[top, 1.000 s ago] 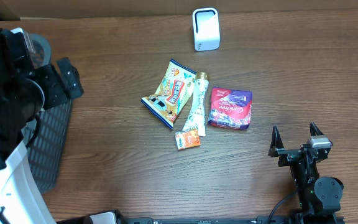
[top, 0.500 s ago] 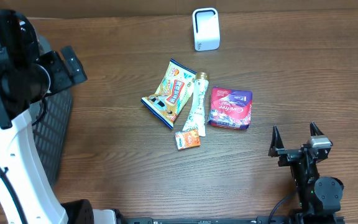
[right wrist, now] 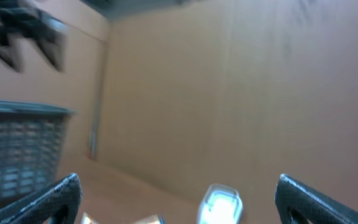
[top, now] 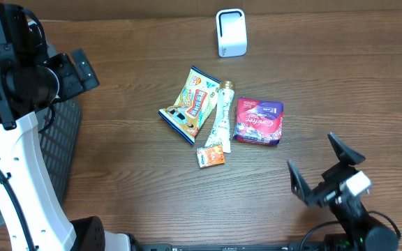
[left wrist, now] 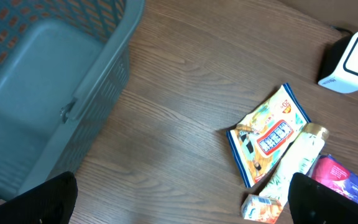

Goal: Scan the item barcode
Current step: 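Reach the right gripper toward the red-purple pad package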

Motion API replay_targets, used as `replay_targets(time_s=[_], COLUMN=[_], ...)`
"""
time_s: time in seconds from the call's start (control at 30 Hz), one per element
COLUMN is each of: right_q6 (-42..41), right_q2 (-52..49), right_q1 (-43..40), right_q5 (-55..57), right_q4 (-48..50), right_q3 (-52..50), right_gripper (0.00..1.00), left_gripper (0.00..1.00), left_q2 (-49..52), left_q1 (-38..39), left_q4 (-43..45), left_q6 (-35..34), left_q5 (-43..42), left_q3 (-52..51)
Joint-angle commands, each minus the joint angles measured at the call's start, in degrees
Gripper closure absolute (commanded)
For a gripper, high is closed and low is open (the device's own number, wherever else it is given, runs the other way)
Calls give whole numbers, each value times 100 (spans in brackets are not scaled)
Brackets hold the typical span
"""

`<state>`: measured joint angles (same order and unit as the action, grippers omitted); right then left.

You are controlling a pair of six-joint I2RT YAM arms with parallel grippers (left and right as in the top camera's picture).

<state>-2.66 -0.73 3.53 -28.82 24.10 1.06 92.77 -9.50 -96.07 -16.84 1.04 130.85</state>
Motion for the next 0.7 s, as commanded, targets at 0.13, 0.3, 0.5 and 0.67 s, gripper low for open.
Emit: replay_targets(time_s=[0.13, 0.3, 0.5, 0.67], right_q6=[-181, 173, 592, 546], right_q2=[-31, -1141, -3418, -4986], right_q1=[-42, -341, -428, -424], right_q5=[-339, -216, -269, -1453], right_q4=[-306, -3101, -5676, -6277], right_q3=[778, 2789, 5130, 6183], right_gripper=[0, 0, 0, 0], left_gripper=[0, 0, 0, 0], left_q2=[24, 24, 24, 24], left_q1=[-24, -22, -24, -24], left_q4=[9, 9, 9, 9], left_q6=[-101, -101, -101, -101], left_q5=[-66, -66, -66, -66], left_q3=[-42, -42, -42, -39])
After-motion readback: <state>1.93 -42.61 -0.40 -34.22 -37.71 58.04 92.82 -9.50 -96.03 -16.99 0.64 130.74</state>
